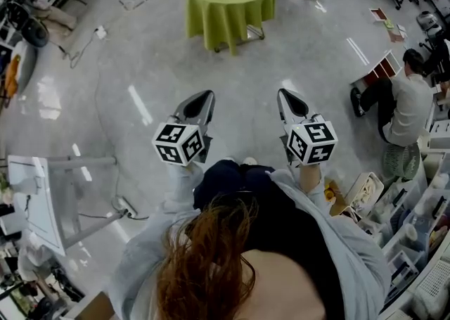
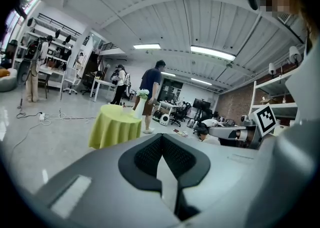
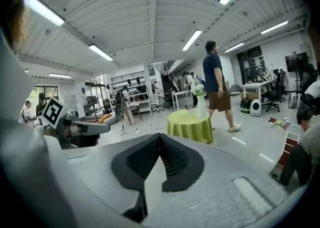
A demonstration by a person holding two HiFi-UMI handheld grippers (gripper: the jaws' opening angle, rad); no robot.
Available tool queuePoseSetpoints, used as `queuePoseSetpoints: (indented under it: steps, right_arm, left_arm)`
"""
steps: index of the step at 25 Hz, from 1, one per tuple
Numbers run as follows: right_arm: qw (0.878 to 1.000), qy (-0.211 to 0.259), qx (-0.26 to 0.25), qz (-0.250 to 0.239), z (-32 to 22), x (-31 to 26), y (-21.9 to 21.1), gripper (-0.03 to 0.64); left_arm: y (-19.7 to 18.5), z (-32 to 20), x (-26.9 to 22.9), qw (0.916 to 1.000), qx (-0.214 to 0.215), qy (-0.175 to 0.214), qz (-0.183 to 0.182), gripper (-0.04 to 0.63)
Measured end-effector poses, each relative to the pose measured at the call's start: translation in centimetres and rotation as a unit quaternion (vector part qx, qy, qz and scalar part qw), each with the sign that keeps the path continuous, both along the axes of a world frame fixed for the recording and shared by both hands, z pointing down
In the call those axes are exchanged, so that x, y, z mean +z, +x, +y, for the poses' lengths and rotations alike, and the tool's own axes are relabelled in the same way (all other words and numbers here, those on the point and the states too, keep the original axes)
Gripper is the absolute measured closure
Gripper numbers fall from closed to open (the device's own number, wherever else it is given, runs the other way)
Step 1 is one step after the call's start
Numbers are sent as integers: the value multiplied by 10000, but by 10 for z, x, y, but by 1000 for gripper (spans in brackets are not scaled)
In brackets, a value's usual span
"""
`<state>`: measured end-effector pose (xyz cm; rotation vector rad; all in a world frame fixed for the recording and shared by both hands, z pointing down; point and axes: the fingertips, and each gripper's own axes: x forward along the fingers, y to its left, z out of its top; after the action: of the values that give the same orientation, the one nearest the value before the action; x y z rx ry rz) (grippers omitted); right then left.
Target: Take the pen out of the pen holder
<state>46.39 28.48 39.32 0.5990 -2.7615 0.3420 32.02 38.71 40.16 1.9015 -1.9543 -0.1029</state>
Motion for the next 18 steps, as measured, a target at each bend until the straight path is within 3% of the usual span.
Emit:
queuePoseSetpoints:
  steps: [10, 13, 16, 18]
  right_arm:
    - [9997, -4, -228, 132, 7, 32, 24, 596]
    - [9998, -24, -98, -199, 3, 20, 28, 374]
    - [9982, 61, 101, -591, -15, 2, 33, 274]
    - [9976, 65, 112, -680, -23, -1, 32, 244]
  left_arm:
    - [34, 5, 32, 9998, -41, -156, 68, 580]
    - [37, 7, 34, 9997, -102, -216, 112, 580]
    - [37, -1, 28, 9998, -128, -174, 44, 580]
    - [37, -6, 27, 9998, -138, -167, 31, 579]
